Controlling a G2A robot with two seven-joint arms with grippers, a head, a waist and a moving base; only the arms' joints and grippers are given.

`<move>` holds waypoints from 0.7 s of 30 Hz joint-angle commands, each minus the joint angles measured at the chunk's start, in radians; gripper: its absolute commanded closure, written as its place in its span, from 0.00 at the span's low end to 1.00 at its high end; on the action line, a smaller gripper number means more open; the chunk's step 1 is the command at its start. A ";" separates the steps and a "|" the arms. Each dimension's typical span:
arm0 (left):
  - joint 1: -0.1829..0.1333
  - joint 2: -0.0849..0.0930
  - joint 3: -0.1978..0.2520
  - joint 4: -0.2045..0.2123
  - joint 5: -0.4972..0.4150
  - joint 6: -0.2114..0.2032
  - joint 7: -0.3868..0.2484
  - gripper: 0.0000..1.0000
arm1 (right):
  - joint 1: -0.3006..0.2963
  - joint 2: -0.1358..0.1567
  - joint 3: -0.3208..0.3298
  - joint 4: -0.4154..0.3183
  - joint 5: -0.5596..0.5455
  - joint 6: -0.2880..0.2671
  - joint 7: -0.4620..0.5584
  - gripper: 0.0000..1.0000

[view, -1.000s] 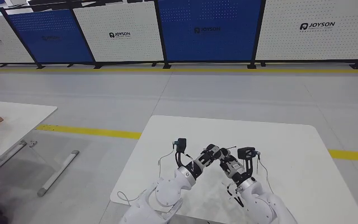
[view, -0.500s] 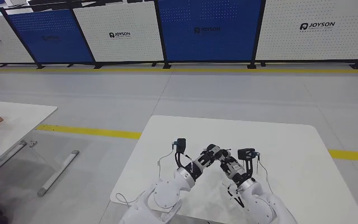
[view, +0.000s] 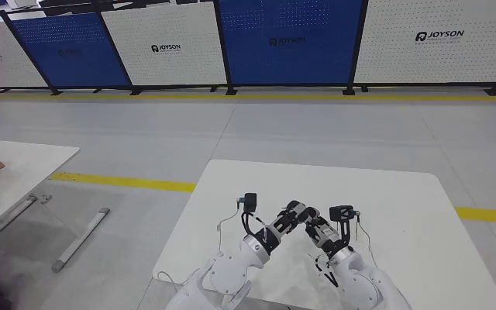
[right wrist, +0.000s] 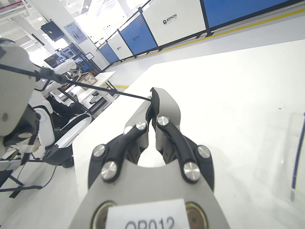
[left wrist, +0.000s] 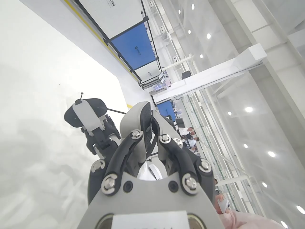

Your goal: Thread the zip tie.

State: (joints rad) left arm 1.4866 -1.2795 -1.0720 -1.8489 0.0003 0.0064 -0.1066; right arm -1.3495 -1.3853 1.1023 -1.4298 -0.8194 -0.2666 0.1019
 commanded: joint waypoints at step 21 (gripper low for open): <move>-0.033 -0.007 -0.012 0.063 -0.033 -0.011 0.084 1.00 | -0.064 0.014 0.059 -0.082 0.002 -0.004 -0.104 0.00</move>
State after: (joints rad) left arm 1.4545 -1.2863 -1.0814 -1.7904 -0.0283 -0.0001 -0.0311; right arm -1.4068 -1.3734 1.1501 -1.5033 -0.8199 -0.2687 0.0049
